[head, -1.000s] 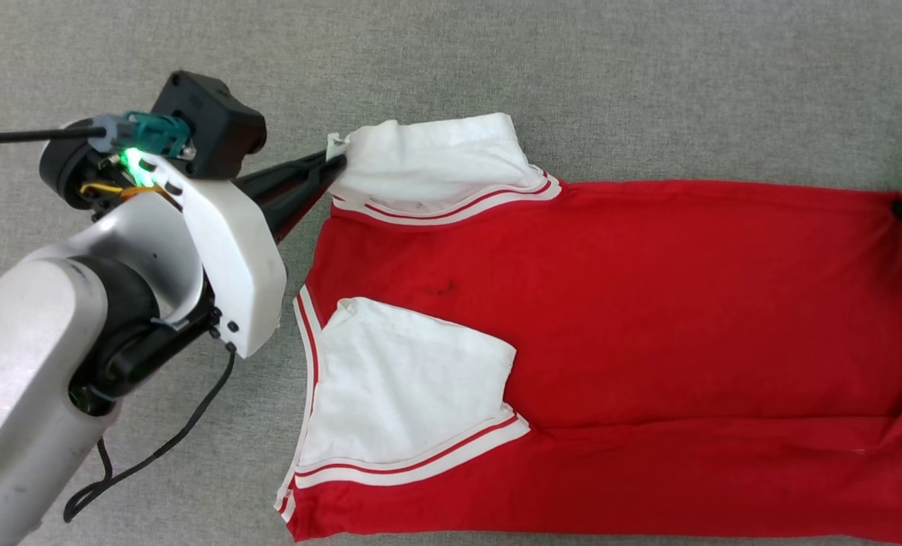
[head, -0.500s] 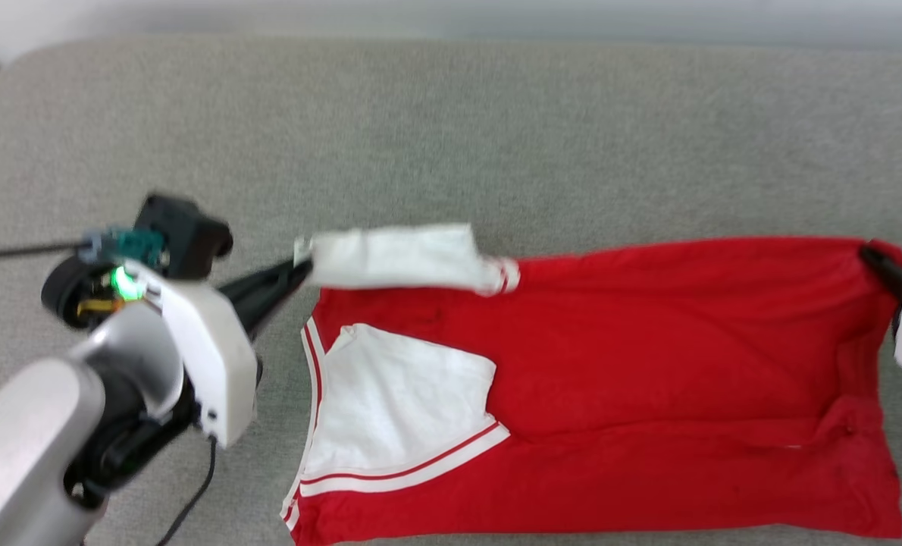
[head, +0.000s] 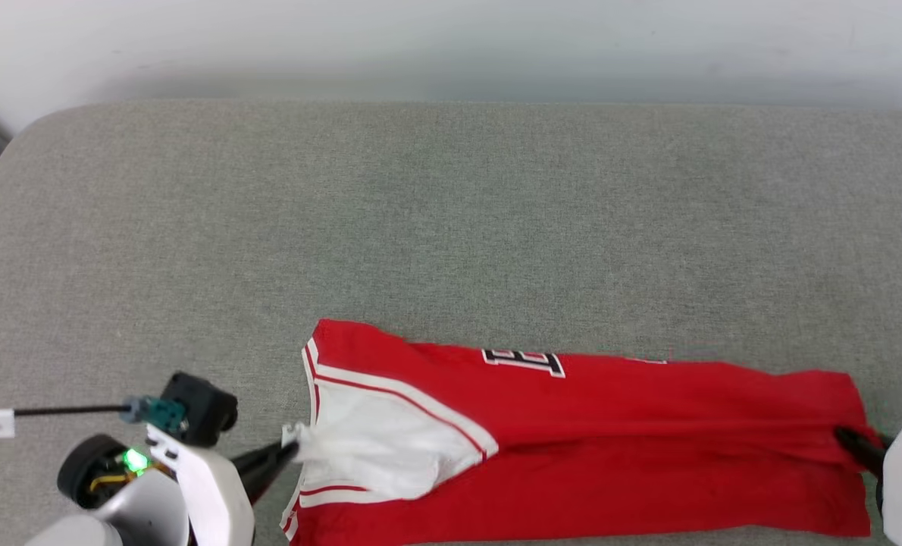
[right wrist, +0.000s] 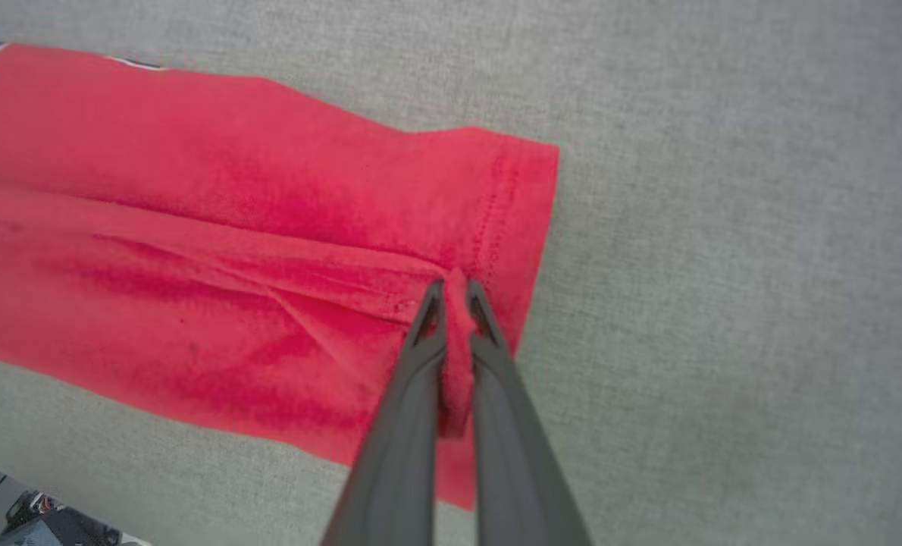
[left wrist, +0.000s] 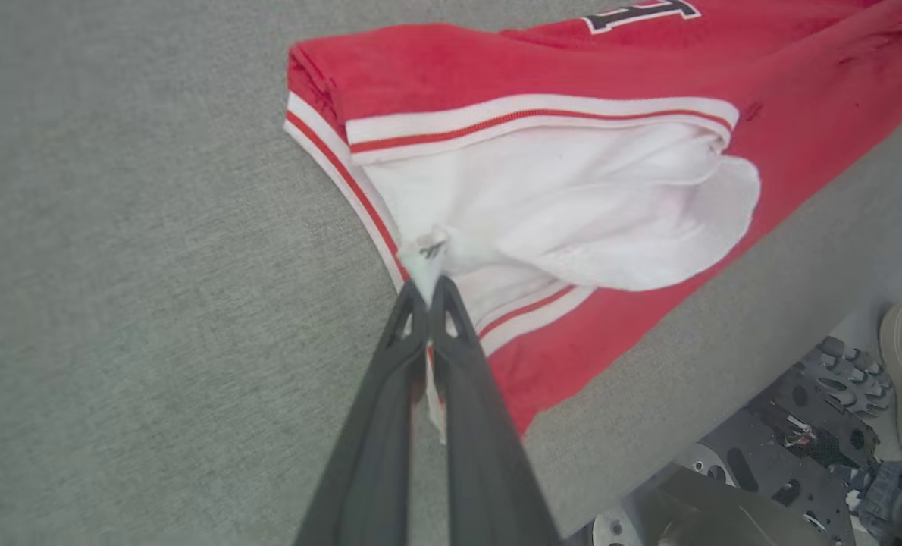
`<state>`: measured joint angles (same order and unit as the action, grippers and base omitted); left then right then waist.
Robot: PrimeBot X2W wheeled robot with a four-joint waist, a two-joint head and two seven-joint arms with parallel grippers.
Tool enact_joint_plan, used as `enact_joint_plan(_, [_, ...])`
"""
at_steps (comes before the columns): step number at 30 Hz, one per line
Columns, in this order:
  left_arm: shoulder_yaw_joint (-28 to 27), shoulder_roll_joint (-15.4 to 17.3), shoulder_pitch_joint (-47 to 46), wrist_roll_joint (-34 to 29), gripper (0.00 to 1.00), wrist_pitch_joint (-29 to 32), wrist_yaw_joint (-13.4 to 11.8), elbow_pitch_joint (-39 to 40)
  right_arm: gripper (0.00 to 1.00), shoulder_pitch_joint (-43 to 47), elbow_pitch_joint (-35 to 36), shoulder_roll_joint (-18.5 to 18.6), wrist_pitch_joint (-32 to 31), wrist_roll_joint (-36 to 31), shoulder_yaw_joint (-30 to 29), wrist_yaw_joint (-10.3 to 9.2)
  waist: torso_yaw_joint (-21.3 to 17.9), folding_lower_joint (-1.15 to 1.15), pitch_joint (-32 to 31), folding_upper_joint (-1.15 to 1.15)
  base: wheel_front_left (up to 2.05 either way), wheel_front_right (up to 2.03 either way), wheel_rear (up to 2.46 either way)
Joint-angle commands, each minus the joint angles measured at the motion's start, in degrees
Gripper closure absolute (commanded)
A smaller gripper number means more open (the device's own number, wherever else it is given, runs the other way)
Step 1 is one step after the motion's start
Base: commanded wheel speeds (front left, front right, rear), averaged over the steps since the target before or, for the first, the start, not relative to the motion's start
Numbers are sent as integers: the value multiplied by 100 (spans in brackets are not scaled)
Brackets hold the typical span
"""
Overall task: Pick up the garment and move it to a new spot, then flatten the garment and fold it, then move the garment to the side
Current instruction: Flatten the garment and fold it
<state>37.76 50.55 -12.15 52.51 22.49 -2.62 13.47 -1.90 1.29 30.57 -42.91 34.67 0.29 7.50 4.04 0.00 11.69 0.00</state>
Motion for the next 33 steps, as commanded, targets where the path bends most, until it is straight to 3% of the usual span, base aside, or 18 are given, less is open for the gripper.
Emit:
enact_joint_plan(1, [56,-42,109,-35,100,-53,12,-82,100,145,-39,48,43,-14,67,-2,5,0,17,0,0,0,0])
enact_joint_plan(16, [538,-479,225,-333,100,-308,248,-1036,100,185,-529,502,502,201,804,-2,24,0,101,0,0,0,0])
enact_joint_plan(17, [564,-508,219,-351,100,-319,256,-1072,80,150,-548,498,552,205,835,-2,26,0,94,0,0,0,0])
enact_joint_plan(18, [588,-529,208,-376,47,-343,278,-1091,11,112,-569,497,600,202,854,-2,28,0,84,0,0,0,0])
enact_joint_plan(19, [590,-551,198,-402,0,-379,289,-1115,0,83,-589,485,636,218,867,-2,29,0,65,0,0,0,0])
enact_joint_plan(26, [376,-762,155,-554,0,-1052,130,-1047,0,161,-501,548,792,573,623,-2,46,0,-280,0,0,0,0])
enact_joint_plan(33, [-298,-1050,271,-850,0,-2434,-603,-936,0,378,185,287,575,1152,-249,-2,38,0,-499,0,0,0,0])
